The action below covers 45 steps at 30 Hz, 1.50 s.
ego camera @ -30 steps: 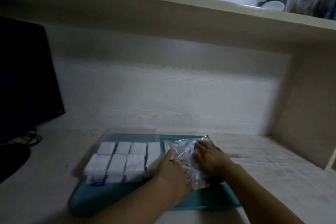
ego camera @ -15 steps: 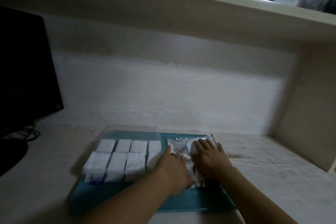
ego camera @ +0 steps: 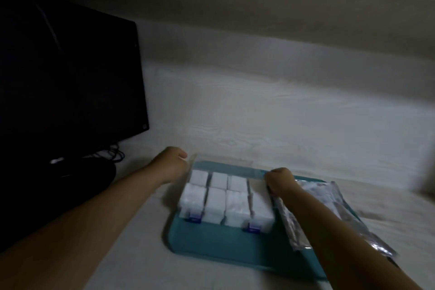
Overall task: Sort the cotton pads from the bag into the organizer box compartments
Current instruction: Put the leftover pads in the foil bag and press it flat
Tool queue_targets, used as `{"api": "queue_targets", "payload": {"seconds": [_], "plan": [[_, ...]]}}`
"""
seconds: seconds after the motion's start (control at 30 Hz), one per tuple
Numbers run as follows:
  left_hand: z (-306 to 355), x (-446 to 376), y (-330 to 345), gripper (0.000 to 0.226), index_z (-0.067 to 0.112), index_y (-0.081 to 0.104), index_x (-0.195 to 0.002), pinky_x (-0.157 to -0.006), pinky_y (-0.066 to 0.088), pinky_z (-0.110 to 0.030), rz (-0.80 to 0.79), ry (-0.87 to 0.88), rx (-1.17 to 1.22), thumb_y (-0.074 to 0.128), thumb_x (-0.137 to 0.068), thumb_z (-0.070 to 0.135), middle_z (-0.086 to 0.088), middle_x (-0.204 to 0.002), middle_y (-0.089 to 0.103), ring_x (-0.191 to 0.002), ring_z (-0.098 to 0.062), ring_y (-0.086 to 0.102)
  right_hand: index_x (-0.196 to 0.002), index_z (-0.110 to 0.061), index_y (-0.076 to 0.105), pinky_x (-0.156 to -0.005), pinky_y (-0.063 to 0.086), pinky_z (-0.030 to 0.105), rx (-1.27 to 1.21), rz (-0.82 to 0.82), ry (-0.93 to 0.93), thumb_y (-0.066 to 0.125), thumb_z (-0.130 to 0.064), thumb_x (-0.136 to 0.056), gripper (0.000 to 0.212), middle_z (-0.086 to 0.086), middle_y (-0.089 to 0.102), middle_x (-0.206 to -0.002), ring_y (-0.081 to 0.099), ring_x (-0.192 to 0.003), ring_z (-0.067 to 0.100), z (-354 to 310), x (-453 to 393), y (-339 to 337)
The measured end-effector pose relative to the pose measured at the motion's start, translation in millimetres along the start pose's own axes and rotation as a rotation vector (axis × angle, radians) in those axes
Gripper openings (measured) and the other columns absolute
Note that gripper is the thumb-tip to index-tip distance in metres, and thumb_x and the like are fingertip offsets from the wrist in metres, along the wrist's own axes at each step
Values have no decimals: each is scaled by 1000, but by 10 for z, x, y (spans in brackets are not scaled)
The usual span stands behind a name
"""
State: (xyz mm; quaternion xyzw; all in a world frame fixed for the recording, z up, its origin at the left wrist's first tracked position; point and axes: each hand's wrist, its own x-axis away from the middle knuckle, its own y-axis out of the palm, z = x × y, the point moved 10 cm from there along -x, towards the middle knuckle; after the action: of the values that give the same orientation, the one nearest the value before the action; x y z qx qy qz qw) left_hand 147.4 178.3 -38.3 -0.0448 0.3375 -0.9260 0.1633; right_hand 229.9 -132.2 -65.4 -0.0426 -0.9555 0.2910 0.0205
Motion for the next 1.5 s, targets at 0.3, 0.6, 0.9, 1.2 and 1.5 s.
{"api": "queue_targets", "payload": {"seconds": [0.3, 0.6, 0.9, 1.2, 1.5], "plan": [[-111, 90, 240, 38, 0, 58, -129, -80, 38, -18, -34, -10, 257, 57, -91, -7, 3, -86, 58, -90, -16, 58, -95, 1, 68, -63, 50, 36, -196, 38, 77, 62, 2, -88, 10, 21, 63, -82, 55, -64, 27, 116, 1, 63], [-171, 12, 286, 51, -3, 46, -141, -95, 42, -28, -9, 29, 487, 44, -92, -17, -24, -133, 57, -112, -28, 57, -121, -17, 64, -76, 59, 33, -348, 55, -112, 55, 8, -92, 40, 7, 69, -97, 66, -86, 26, 11, 66, -10], [368, 256, -172, 31, 22, 67, -112, -77, 42, -27, 84, 179, 768, 38, -104, 27, 0, -106, 68, -102, -16, 60, -79, -10, 68, -46, 46, 18, -67, 92, -329, 49, 15, -85, 31, 9, 67, -82, 62, -68, 20, -228, 286, -208], [400, 885, 234, 20, 34, 72, -98, -101, 43, -17, -79, 580, -7, 67, -91, 15, 14, -112, 67, -109, -2, 61, -81, -23, 75, -83, 49, 22, -87, -56, -389, 45, 15, -85, 49, 1, 73, -102, 65, -98, 14, -110, 702, -349], [121, 1136, 567, 57, 36, 37, -148, -115, 7, -10, -99, 742, -370, 61, -96, 36, 23, -150, 22, -145, 3, 16, -148, -34, 37, -114, 11, 15, 634, -206, -805, 49, -50, -95, 57, -21, 27, -153, 18, -144, -1, -149, 1521, 107]]}}
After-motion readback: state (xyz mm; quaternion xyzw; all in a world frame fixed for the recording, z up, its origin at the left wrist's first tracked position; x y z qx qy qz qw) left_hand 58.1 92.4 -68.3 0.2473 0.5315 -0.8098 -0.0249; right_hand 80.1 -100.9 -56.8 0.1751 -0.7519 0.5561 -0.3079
